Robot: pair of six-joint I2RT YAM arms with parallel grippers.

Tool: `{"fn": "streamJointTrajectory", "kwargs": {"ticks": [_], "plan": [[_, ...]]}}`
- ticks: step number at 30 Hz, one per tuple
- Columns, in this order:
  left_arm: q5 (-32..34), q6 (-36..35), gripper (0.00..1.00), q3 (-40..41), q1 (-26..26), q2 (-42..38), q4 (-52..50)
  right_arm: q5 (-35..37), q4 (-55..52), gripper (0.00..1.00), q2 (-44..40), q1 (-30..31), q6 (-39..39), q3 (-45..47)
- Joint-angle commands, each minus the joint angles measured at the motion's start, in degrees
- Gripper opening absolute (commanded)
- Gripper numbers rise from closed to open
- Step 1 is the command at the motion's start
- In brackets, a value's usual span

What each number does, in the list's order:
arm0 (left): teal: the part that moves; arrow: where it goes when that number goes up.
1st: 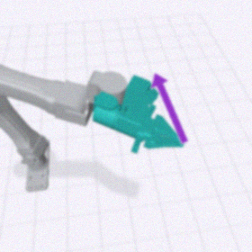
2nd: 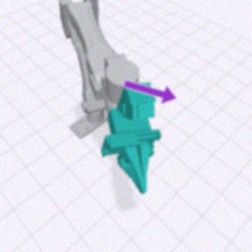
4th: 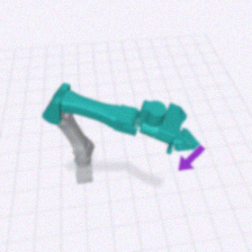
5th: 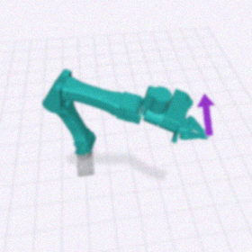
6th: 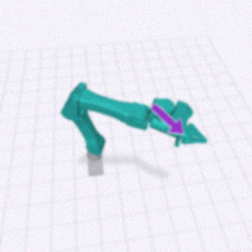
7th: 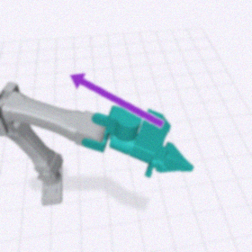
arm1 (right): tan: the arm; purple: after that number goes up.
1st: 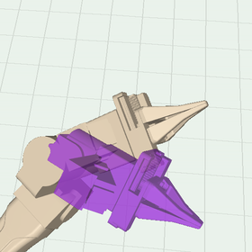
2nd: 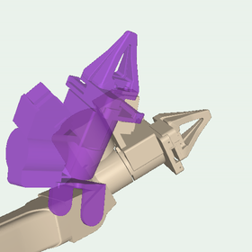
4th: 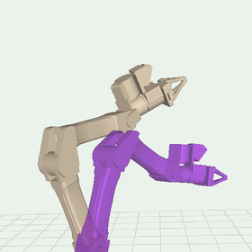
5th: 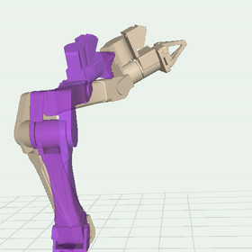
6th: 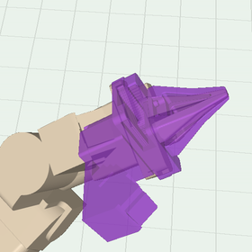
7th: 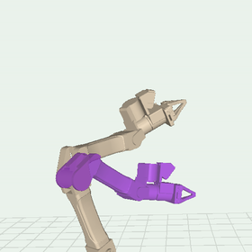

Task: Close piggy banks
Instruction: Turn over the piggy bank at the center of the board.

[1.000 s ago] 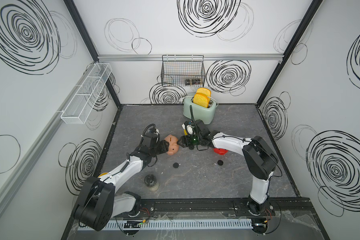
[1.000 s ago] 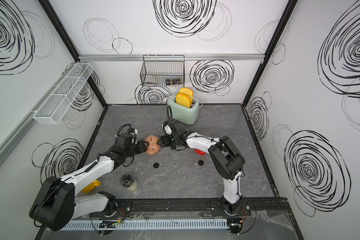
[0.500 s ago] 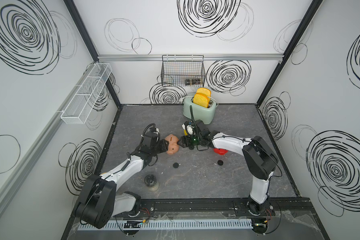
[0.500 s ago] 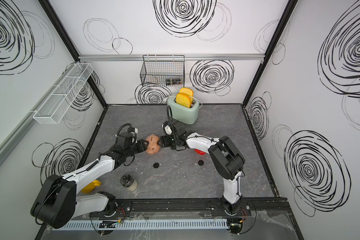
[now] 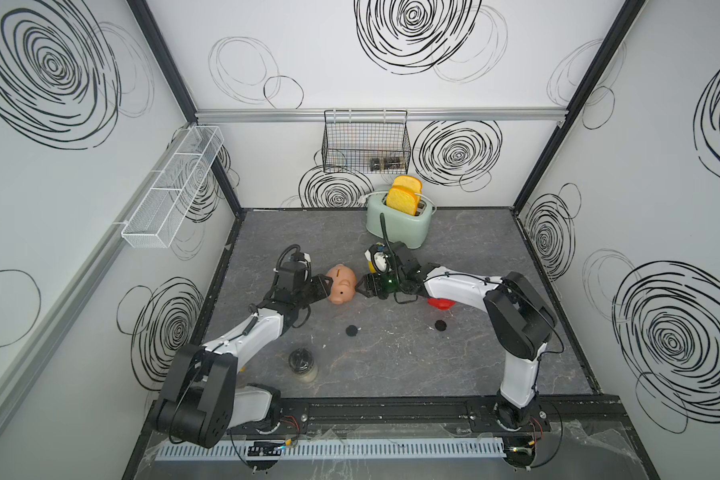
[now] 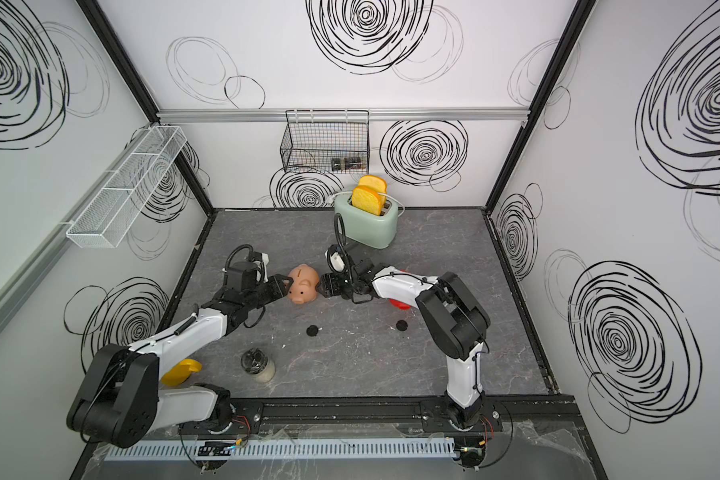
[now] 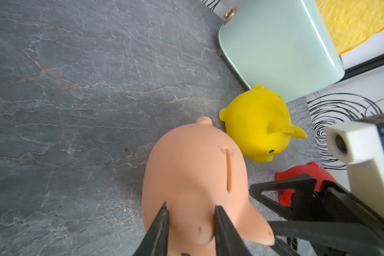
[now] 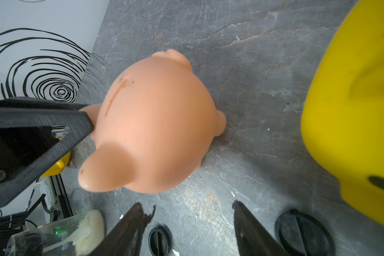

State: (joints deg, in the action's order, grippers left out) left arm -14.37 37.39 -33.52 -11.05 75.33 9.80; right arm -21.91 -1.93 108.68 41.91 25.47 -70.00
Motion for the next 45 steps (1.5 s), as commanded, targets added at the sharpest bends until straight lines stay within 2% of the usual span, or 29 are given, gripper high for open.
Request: {"fn": "streamJointTrajectory", "kwargs": {"ticks": [1, 21, 45], "plan": [[-2.3, 2.2, 0.34, 1.3, 1.9, 1.6, 1.7, -0.5, 0.8, 0.66, 0.2, 0.4, 0.1, 0.8], [-5.2, 4.1, 0.36, 2.6, 8.6, 2.4, 3.6, -0.7, 2.1, 0.66, 0.7, 1.2, 0.3, 2.0], [-3.9, 4.2, 0.45, 2.9, 10.4, 1.9, 3.2, -0.5, 1.8, 0.66, 0.8, 1.7, -0.2, 2.1]]}}
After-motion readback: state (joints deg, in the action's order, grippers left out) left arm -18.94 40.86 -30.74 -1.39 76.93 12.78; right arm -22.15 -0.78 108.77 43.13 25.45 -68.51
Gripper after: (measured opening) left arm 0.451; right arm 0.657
